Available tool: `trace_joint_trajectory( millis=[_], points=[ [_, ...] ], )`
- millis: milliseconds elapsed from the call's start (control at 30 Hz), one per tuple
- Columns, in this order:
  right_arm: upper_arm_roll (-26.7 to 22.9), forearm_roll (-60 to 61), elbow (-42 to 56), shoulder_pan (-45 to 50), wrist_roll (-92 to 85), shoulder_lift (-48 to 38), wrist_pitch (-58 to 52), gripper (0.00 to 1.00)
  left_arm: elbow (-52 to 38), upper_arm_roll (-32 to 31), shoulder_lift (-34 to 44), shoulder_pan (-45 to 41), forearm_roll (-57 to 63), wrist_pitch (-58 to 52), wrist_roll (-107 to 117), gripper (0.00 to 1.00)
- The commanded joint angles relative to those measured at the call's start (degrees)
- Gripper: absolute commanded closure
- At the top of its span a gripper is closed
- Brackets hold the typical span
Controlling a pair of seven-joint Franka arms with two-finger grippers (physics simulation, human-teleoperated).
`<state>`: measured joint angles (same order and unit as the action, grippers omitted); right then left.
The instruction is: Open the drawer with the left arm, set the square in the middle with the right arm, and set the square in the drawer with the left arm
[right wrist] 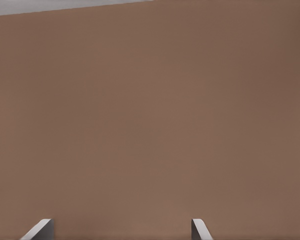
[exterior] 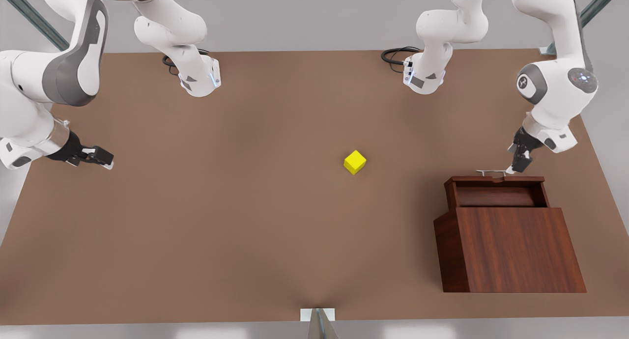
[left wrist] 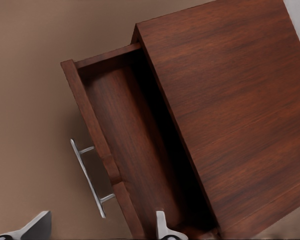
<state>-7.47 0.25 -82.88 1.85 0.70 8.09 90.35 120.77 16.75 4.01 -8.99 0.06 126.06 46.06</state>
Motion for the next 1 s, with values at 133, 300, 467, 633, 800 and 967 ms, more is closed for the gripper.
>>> trace_joint_trajectory(
  millis=[133,300,467,633,800,967],
  points=[
    [-0.09,0.46,0.00,0.00,0.09,0.00,0.18,0.00,-32.52,-11.90,-15.26,-6.83,-2.60,-29.64,-16.80,0.00],
    [-0.09,0.63,0.00,0.00,0.09,0.08,0.35,0.00,-41.67,-29.66,-23.96,-7.01,-3.31,-32.90,-23.82,0.00],
    [-0.09,0.72,0.00,0.26,0.09,0.44,0.61,0.00,-31.41,-29.93,-25.02,-12.72,1.35,-21.23,-44.82,0.00],
    [-0.09,0.63,1.06,0.00,0.00,0.79,0.70,0.00,-18.56,-29.93,-23.35,-16.67,7.41,-5.83,-46.77,0.00],
    [-0.18,0.37,1.32,-0.18,0.00,0.88,0.70,0.00,-18.03,-29.93,-26.95,-18.87,7.42,-3.55,-46.59,0.00],
    [-0.18,0.28,1.32,-0.09,0.00,0.96,0.88,0.00,-0.90,-29.93,-21.95,-18.87,7.59,12.53,-45.98,0.00]
  ],
)
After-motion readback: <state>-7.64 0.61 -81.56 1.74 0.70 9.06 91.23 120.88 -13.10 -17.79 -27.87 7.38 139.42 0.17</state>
